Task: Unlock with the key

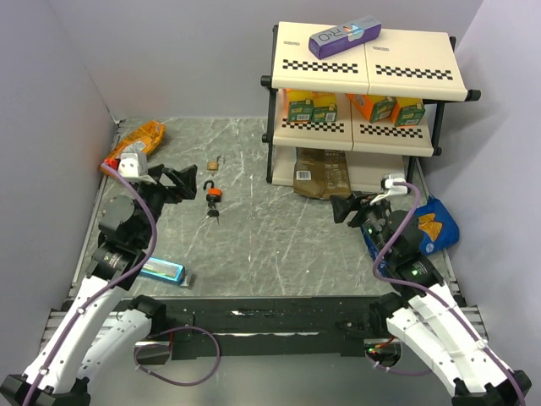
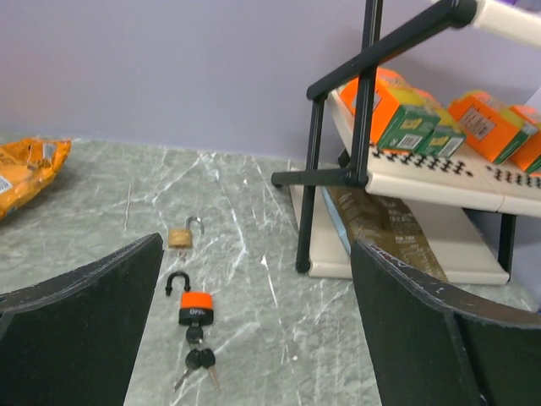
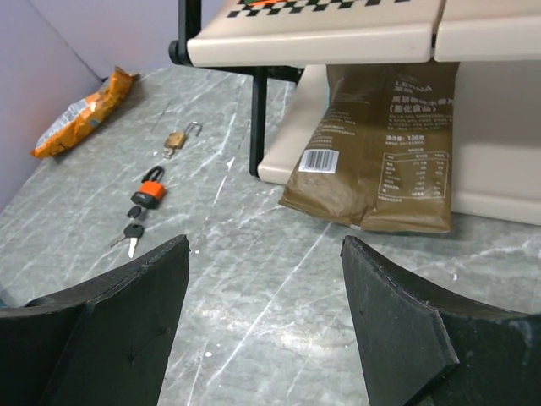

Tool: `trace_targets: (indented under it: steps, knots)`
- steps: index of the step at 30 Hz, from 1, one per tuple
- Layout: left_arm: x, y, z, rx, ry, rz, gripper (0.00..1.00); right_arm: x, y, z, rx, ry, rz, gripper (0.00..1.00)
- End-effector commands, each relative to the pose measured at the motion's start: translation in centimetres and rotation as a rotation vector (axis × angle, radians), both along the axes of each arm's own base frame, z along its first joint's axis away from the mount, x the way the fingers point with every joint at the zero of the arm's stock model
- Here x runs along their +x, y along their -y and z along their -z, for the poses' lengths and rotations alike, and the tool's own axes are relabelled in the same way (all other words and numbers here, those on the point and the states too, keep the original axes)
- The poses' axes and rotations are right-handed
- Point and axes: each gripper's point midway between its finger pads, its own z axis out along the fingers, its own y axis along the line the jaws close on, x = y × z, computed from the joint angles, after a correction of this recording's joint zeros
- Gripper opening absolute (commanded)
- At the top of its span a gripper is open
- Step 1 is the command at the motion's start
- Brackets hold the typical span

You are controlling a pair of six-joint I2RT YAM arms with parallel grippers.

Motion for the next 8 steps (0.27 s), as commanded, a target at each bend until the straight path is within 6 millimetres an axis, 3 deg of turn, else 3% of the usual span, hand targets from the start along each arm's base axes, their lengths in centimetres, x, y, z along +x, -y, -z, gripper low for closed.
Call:
trace_targets:
  steps: [1, 8]
  knots:
    - [-0.84, -0.27, 0.36, 0.022, 0.01, 0.007, 0.96, -0.31, 0.96, -1.5, -0.003, 0.035, 0.035, 0.79]
    - [-1.1, -0.37, 0.0, 0.019, 0.017, 0.007, 0.96, -0.36, 0.83, -2.0, 0.007, 0.055, 0.026, 0.79]
